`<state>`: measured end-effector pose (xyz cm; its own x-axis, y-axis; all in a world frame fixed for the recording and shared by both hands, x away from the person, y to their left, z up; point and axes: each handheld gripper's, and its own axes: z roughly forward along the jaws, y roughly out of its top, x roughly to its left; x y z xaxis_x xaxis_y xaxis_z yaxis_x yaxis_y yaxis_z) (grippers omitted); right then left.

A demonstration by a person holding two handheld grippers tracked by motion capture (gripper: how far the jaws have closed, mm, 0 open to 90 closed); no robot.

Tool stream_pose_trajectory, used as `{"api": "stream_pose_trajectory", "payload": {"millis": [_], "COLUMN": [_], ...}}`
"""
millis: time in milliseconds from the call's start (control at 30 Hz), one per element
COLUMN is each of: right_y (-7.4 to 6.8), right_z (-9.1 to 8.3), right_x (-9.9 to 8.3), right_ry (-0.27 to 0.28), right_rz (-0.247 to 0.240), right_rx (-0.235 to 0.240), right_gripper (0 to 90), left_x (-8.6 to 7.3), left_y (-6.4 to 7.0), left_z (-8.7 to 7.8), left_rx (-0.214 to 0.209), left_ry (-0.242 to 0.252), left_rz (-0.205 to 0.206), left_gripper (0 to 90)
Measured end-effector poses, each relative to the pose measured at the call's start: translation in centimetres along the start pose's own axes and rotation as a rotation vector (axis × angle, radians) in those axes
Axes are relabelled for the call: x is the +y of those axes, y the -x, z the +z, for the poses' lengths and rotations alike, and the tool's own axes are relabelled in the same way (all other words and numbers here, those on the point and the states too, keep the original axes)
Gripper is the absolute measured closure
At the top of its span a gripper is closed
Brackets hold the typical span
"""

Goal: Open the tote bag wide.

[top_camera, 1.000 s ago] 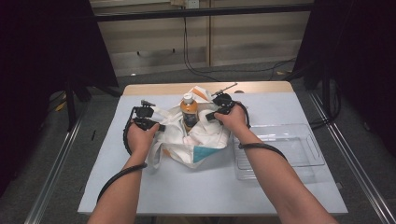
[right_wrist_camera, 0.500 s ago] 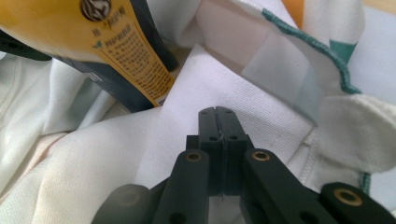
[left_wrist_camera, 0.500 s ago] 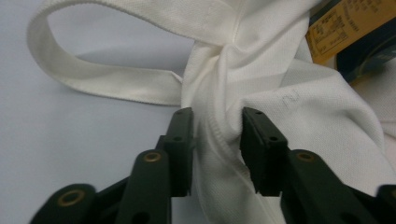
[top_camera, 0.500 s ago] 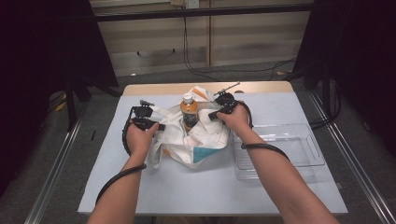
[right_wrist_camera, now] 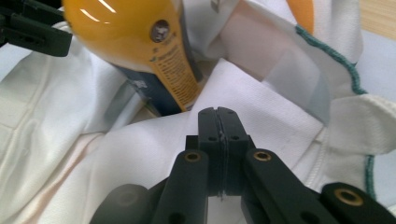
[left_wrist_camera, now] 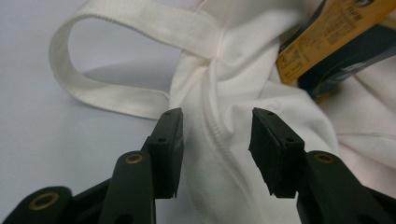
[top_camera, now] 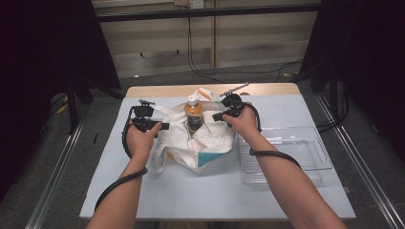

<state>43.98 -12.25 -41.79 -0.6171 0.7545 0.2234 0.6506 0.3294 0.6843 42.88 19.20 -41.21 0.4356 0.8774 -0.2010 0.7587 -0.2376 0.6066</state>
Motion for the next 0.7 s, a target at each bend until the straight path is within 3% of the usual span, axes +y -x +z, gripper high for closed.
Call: {"api": "stream_pose_trajectory", "payload": {"millis": [233,700], "right_y": [-1.0,-1.4], "right_z": [-1.0,-3.5], "right_x": [-0.7,-2.4], "right_ry": [0.002,0.011], "right_rz": [-0.012,-0.011], "right_rx": [0.008,0.011], "right_gripper": [89.9,90.0], "left_x": [0.0,-0.4], "left_y": [0.7,1.1], "left_z": [-0.5,-1.4], "left_rx": [0.007,0.019], "left_ry": [0.014,0.015], "left_rz": [0.012,0.025], "left_gripper": [54.7,54.8]}}
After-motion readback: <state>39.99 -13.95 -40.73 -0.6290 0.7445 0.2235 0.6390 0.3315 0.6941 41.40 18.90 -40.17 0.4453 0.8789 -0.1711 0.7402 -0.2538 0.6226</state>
